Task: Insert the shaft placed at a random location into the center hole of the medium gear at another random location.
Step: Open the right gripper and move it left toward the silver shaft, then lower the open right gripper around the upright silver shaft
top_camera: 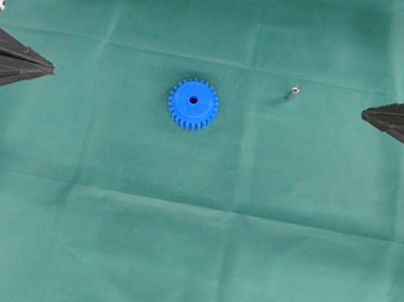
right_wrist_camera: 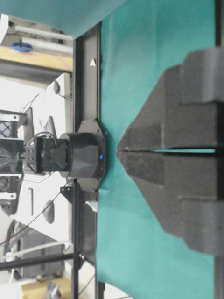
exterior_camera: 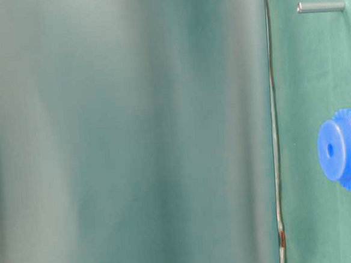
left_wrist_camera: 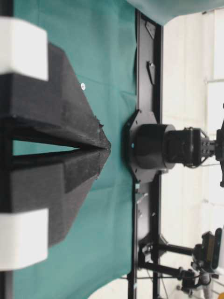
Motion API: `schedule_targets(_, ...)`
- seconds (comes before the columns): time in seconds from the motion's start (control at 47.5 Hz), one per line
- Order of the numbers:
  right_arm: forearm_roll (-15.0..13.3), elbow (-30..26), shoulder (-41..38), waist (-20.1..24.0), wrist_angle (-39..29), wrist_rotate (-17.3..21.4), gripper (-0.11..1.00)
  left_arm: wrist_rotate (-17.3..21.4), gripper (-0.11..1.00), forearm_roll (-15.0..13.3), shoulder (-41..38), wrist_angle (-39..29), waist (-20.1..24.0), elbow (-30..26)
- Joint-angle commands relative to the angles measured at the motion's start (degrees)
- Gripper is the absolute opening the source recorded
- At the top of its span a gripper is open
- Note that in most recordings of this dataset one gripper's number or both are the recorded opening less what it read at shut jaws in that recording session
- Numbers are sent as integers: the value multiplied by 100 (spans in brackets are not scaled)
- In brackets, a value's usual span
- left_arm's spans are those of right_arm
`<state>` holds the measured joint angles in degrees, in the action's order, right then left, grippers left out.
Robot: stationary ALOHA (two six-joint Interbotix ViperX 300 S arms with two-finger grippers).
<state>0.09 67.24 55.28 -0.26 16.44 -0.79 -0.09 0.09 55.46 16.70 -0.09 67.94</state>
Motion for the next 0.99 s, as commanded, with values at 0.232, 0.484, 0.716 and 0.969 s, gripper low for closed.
schedule_targets(0.232, 0, -97, -62, -158, -132, 26, 1, 0, 0, 88, -26, -79, -35, -193)
schedule_targets(0.484, 9, -62, -404, -483, -114, 26, 0, -9, 0, 88, -26, -132, -35, -193)
schedule_targets(0.716, 18, -26, -1107, -809, -53, 35, 21, -9, 0, 88, -53, -132, -35, -193)
schedule_targets(0.969, 26, -70, -2303, -1125, 193, 9, 89, -9, 0, 88, -53, -158, -35, -185)
